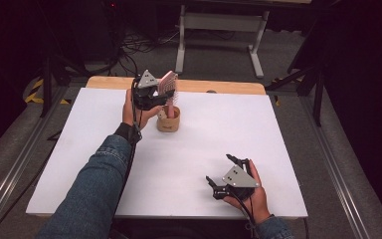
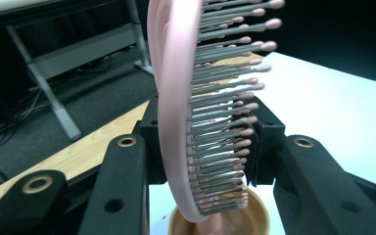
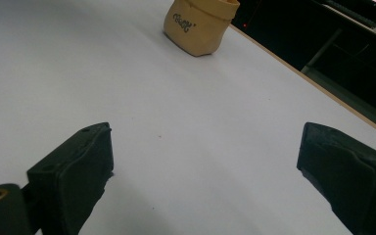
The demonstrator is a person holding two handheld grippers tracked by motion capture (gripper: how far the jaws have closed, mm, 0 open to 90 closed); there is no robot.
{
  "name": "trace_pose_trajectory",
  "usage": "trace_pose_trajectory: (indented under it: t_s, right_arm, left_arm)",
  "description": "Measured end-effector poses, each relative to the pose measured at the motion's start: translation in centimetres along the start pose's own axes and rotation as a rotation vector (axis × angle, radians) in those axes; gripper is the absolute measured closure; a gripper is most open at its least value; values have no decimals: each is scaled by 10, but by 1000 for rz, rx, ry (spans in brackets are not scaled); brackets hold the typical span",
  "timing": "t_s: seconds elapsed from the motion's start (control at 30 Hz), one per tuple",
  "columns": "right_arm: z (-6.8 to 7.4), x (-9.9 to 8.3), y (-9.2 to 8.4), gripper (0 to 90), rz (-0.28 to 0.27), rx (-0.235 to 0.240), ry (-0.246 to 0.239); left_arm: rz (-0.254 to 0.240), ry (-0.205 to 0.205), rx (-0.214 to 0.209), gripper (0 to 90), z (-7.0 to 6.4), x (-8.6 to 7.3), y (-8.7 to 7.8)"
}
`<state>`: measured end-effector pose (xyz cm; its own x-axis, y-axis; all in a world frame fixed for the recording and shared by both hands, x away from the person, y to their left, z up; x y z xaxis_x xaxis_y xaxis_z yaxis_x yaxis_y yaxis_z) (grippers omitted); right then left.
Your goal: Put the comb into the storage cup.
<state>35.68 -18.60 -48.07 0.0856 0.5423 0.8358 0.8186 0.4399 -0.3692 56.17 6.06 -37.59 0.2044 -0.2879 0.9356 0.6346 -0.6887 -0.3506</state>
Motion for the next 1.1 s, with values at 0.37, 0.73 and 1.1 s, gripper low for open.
trace_pose_trajectory:
  t_s: [0.37, 0.73, 1.1]
  right_arm:
    - [1, -1, 1, 71, 11, 18, 5]
    - [5, -3, 4, 71, 26, 33, -5]
    - [6, -4, 4, 71, 31, 41, -11]
  left_arm:
    - [-57, -20, 85, 585, 12, 4, -9]
    - [-41, -45, 165, 554, 30, 0, -13]
    - [-35, -98, 189, 525, 43, -8, -17]
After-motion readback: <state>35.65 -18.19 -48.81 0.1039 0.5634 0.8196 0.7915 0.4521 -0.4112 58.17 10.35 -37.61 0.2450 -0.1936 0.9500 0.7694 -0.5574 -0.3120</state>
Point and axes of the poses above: each handheld gripper's, and its own axes: y roughly forward along the jaws, x roughly out of its top, z roughly to its left, the point moved 5 cm from there along y, roughly forward along the jaws, and after that the axes turned 3 degrees about -x, right-handed, at the moved point
